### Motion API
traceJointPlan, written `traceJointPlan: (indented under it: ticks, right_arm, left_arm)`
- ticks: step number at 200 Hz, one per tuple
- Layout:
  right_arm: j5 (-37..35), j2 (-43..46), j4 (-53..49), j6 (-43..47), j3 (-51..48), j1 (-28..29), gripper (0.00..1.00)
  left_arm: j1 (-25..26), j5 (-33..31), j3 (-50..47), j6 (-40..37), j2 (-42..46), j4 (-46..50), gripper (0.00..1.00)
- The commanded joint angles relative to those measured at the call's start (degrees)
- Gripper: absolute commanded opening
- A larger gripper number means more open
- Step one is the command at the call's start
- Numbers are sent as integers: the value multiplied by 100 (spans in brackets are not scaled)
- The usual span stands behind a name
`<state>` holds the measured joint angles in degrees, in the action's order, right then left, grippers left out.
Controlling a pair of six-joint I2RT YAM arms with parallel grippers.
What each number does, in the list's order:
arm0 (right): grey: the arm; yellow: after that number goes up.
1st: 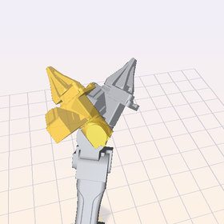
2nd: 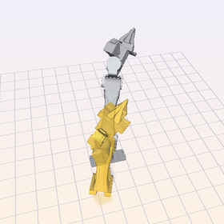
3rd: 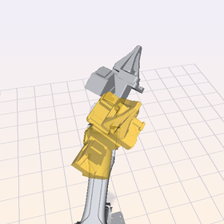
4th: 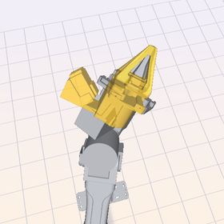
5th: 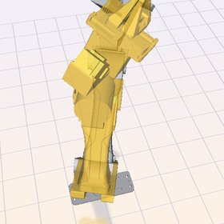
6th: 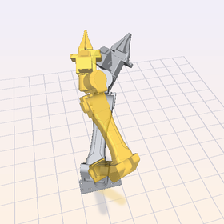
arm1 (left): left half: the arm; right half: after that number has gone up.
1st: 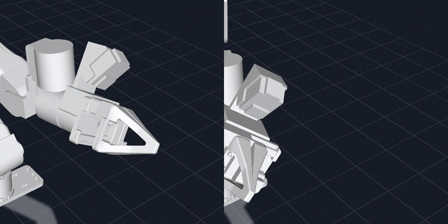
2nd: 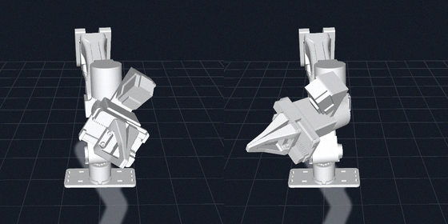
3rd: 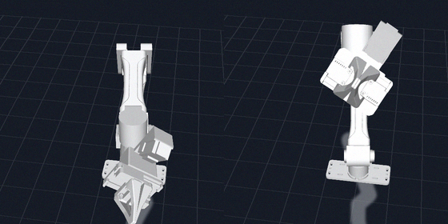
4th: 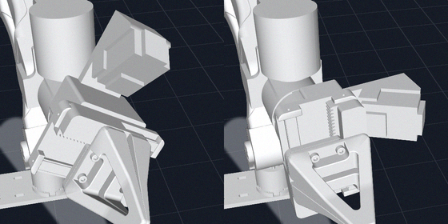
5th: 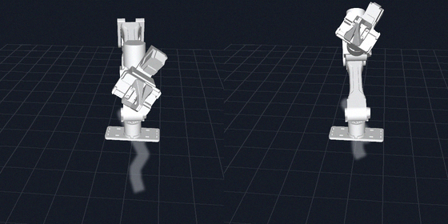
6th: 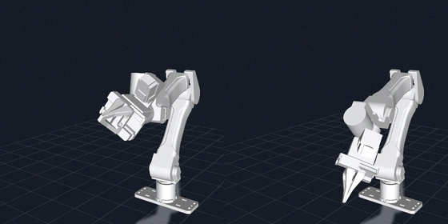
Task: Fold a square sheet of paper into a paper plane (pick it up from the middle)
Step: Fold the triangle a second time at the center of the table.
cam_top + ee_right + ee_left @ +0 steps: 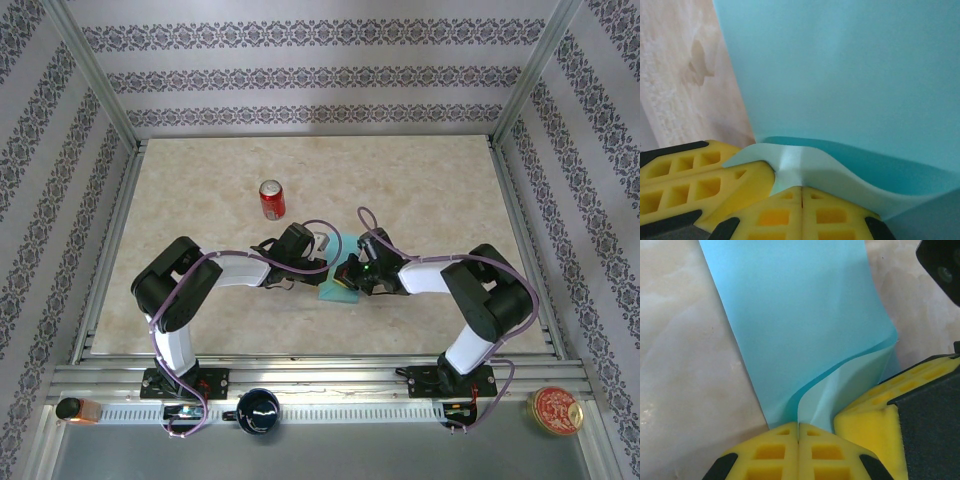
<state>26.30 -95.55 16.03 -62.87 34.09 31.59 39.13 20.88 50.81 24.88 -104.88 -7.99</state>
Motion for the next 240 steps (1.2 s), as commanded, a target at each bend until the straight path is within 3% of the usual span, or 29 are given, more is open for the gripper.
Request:
traceJointPlan:
  ticks: [1, 65, 150, 240]
  right_arm:
    - [-183, -182, 171, -218, -226, -48, 0]
    - [-143, 803, -470, 1, 98, -294, 3]
    - [-694, 213, -773, -190, -287, -602, 2]
    - [-790, 698, -1391, 89, -96, -1029, 4]
  left_arm:
    - [-73, -13, -20, 1, -252, 315, 2]
    - [-68, -5, -9, -1, -243, 348, 2]
    - [-73, 35, -10, 17, -248, 357, 2]
    - [-73, 74, -12, 16, -248, 383, 2]
